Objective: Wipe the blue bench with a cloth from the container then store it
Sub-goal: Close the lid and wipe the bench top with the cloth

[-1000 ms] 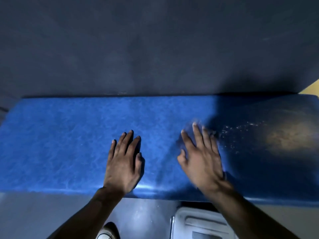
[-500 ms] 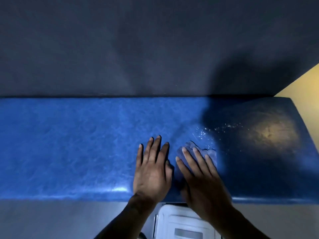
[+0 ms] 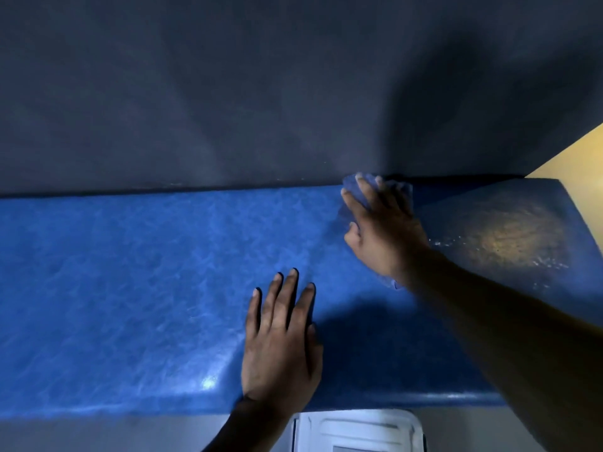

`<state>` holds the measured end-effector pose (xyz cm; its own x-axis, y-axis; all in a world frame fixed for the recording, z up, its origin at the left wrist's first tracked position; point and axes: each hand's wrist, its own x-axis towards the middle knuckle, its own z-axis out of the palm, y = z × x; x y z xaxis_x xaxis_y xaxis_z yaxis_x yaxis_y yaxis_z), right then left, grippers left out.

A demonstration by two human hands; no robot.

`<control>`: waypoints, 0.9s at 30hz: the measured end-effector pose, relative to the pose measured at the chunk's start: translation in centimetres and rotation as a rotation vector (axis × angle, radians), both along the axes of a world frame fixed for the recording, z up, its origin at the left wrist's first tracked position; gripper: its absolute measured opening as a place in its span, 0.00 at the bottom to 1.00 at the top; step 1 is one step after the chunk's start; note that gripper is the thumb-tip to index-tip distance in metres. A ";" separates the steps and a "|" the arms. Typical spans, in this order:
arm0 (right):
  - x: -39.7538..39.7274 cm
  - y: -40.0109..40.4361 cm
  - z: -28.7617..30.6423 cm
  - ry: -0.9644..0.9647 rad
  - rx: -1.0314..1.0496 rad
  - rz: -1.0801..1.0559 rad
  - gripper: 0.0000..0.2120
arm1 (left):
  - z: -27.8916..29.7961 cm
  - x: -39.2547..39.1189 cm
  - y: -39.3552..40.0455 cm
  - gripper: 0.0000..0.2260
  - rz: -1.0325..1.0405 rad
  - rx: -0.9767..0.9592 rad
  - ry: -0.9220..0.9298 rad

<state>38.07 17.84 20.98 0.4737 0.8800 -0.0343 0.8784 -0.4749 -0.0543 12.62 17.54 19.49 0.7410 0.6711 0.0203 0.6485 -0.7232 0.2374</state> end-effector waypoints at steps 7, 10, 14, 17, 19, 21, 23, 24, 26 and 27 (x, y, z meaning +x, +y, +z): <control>-3.4 -5.2 0.7 0.040 0.082 -0.210 0.31 | 0.8 0.3 -0.8 0.25 0.040 0.029 -0.079; -4.8 -10.2 1.3 0.073 0.032 -0.172 0.32 | 1.1 0.5 -1.0 0.25 0.053 0.030 -0.068; -6.0 -16.7 1.6 0.104 0.108 -0.089 0.31 | 1.5 0.7 -1.4 0.26 0.074 -0.017 -0.059; -5.7 -21.0 1.4 0.108 0.139 0.011 0.29 | 2.4 2.0 -2.5 0.25 0.139 -0.057 -0.092; -5.3 -23.0 1.5 0.102 0.126 0.067 0.29 | 2.9 3.8 -3.7 0.24 0.112 -0.070 -0.133; -4.3 -23.8 1.5 0.093 0.113 0.147 0.30 | 3.1 6.3 -5.2 0.23 0.041 -0.084 -0.186; -2.8 -23.5 1.6 0.073 0.052 0.259 0.32 | 2.7 9.1 -6.7 0.22 -0.006 -0.106 -0.230; -1.9 -23.1 1.6 0.055 0.014 0.313 0.33 | 2.3 10.3 -7.3 0.22 -0.017 -0.114 -0.226; 0.2 -22.0 1.9 0.014 -0.026 0.394 0.35 | 1.6 11.9 -8.4 0.23 -0.015 -0.076 -0.154; 1.3 -21.2 2.0 -0.005 -0.027 0.415 0.35 | 1.2 12.3 -8.6 0.24 -0.004 -0.042 -0.105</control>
<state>39.40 -3.38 22.94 0.0788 0.9952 -0.0588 0.9958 -0.0813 -0.0415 24.90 8.97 20.71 0.7392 0.6698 0.0701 0.6153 -0.7140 0.3341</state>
